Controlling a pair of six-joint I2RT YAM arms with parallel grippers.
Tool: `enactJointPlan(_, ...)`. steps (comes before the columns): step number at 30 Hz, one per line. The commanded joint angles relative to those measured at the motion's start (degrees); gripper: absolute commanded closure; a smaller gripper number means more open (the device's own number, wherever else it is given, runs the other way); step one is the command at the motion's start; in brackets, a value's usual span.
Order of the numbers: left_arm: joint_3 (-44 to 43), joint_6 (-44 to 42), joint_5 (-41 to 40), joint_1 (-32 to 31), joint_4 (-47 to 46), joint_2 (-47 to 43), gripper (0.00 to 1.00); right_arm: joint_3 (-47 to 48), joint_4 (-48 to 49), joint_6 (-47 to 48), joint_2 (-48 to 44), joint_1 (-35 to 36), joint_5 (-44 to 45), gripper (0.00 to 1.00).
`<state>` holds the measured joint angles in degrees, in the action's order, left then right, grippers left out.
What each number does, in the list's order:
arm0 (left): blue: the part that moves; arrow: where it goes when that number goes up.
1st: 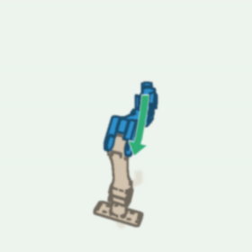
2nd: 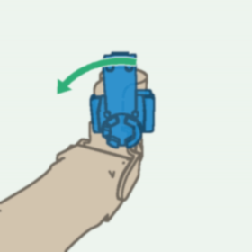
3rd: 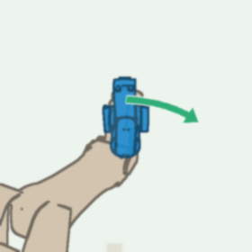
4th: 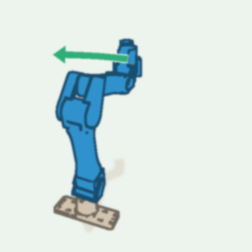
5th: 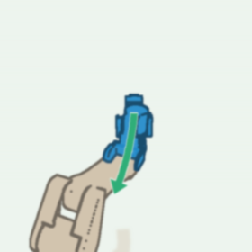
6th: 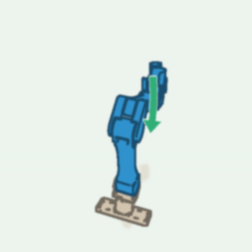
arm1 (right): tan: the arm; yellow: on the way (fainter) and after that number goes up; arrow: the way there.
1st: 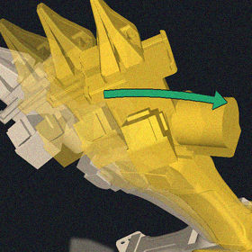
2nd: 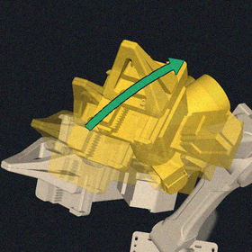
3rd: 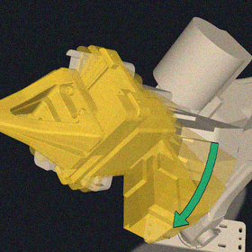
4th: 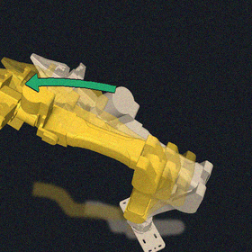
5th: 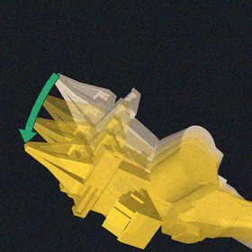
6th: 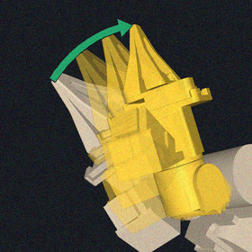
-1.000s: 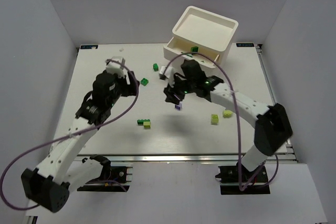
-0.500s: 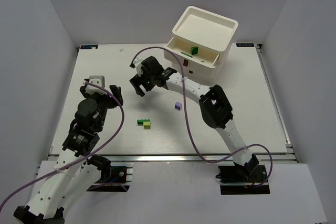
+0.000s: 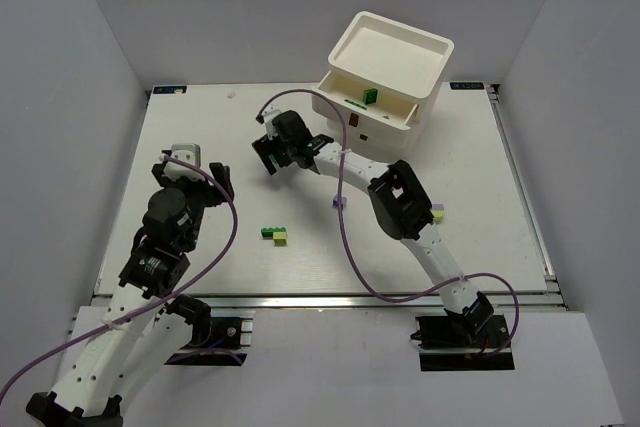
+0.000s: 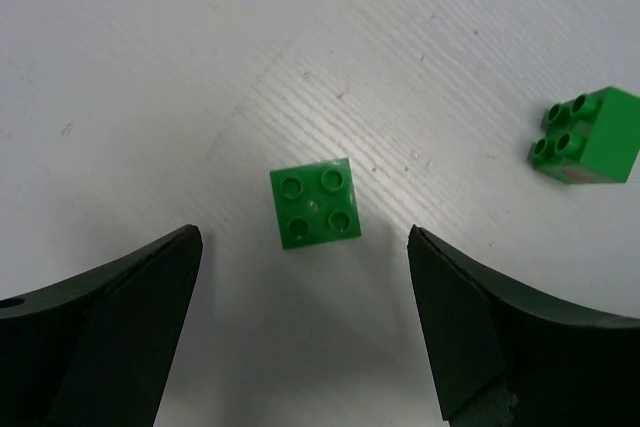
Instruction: Sort the legos into containers by color
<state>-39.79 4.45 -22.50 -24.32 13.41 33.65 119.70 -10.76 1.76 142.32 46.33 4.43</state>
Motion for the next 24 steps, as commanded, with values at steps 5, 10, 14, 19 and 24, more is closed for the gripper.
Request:
enactJointPlan(5,0.4,-0.7,0.3,0.1,-0.4,0.1,0.1,6.7,5.8,-2.7,5.0,-2.2,-2.5,0.13)
enactJointPlan(10,0.4,-0.7,0.4,0.1,-0.4,0.2,0.1,7.0,6.7,-3.0,5.9,-3.3,-3.8,0.19)
enactJointPlan(14,0.5,-0.8,0.3,0.1,-0.5,0.5,0.11,7.0,6.7,-2.7,6.3,-3.5,-7.2,0.28)
enactJointPlan(19,0.5,-0.9,0.6,0.1,-0.6,0.8,0.11,5.6,7.5,-2.0,5.7,-3.5,-9.5,0.54)
enactJointPlan(24,0.8,-1.2,1.1,0.1,-0.8,0.5,0.11,1.6,8.2,0.3,2.5,-3.5,-12.2,1.0)
